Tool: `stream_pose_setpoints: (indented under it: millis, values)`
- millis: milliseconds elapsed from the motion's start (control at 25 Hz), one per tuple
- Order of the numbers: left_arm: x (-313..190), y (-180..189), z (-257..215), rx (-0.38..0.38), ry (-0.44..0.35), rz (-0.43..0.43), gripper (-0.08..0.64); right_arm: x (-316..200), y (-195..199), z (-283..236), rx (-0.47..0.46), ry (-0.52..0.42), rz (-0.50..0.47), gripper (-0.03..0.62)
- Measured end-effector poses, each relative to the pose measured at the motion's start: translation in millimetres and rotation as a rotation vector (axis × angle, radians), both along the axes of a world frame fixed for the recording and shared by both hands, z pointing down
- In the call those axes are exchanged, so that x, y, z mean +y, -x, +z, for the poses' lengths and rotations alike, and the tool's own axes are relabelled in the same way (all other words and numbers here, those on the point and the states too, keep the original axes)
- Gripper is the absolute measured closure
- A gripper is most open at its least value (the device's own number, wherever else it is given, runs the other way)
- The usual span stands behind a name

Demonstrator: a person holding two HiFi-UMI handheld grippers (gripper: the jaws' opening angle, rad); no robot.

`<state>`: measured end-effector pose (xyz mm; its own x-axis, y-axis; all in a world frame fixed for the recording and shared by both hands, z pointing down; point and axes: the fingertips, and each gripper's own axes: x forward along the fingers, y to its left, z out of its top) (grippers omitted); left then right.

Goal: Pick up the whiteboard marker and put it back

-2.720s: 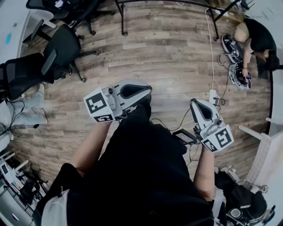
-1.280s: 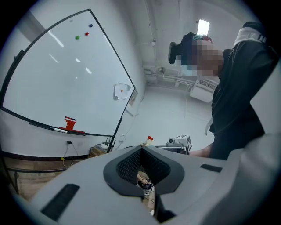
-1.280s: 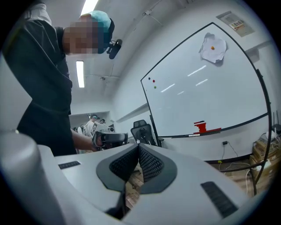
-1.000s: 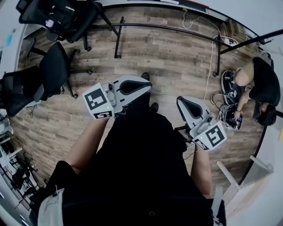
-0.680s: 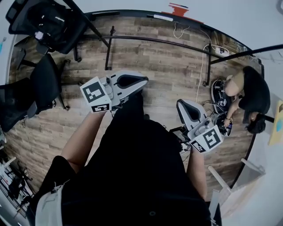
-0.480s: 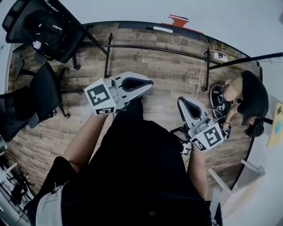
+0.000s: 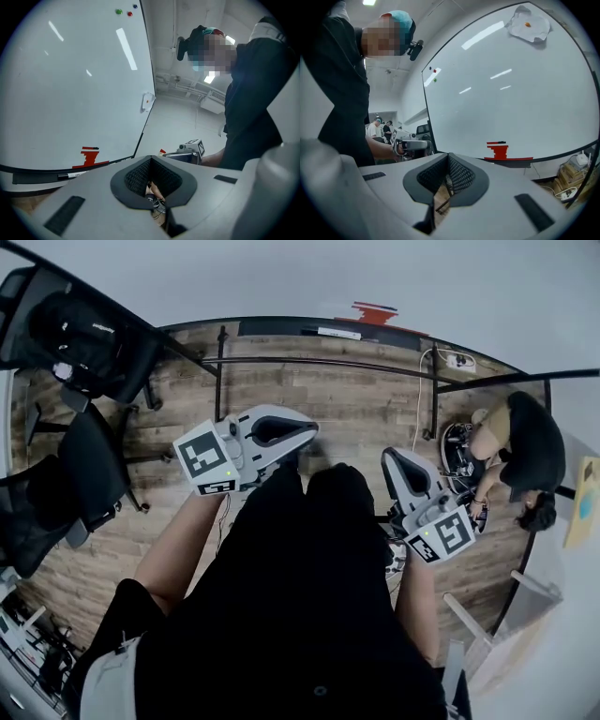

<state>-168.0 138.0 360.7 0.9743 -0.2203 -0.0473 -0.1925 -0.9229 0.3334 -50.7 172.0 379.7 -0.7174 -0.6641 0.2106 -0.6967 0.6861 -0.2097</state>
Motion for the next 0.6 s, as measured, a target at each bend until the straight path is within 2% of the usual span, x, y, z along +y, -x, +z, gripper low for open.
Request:
stream_pose_setpoints:
  millis: [280, 600]
  values:
    - [-43.9, -9.0, 6.8, -0.017, 0.019, -0.036, 0.551, -50.0, -10.0, 13.0, -0.004, 0.017, -0.028, 0.572]
    - [-106.5, -49.4, -0.2, -0.072, 0.003, -0.068, 0.549, -119.0, -44.2, 8.6, -0.004, -0.004, -0.090, 0.572]
